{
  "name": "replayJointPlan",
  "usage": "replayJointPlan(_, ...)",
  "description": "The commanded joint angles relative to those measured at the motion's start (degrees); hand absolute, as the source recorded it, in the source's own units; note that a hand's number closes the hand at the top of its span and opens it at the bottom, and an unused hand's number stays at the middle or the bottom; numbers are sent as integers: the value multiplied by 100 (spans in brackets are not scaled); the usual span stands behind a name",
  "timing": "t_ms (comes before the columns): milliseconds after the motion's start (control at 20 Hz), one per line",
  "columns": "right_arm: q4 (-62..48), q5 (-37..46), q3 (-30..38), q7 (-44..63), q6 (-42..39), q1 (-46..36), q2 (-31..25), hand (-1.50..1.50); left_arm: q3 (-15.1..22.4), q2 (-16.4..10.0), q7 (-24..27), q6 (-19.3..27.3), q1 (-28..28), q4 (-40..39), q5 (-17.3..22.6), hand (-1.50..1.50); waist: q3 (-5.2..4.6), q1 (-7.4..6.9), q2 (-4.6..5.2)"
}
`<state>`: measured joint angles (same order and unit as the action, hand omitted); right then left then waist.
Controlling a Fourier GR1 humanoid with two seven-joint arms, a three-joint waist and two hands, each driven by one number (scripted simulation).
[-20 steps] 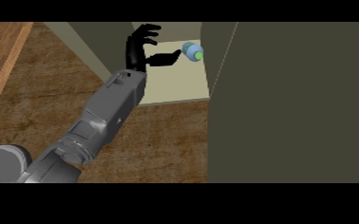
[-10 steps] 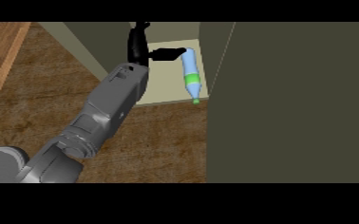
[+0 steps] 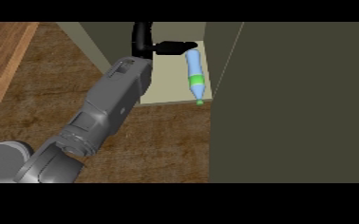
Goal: Pick up the bottled water, place it into the cabinet and close the cabinet
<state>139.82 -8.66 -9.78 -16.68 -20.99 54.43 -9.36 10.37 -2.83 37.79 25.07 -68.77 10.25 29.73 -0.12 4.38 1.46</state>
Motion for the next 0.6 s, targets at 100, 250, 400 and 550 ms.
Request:
replayJointPlan(100,370,-285,-12,272,24,48,-8,-150,-175,237,302,-369,61,61,52,-150,7,-167,-60)
replayJointPlan(250,530,-267,-86,595,267,-125,122,-150,-96,277,123,-421,109,296,50,-150,8,-272,-101)
replayJointPlan(400,688,-369,-21,570,176,181,56,-150,89,280,87,-382,514,703,108,-150,9,-289,-157)
replayJointPlan(550,493,11,-345,529,266,14,220,-150,262,281,318,-410,1061,1060,288,-150,8,-296,-155)
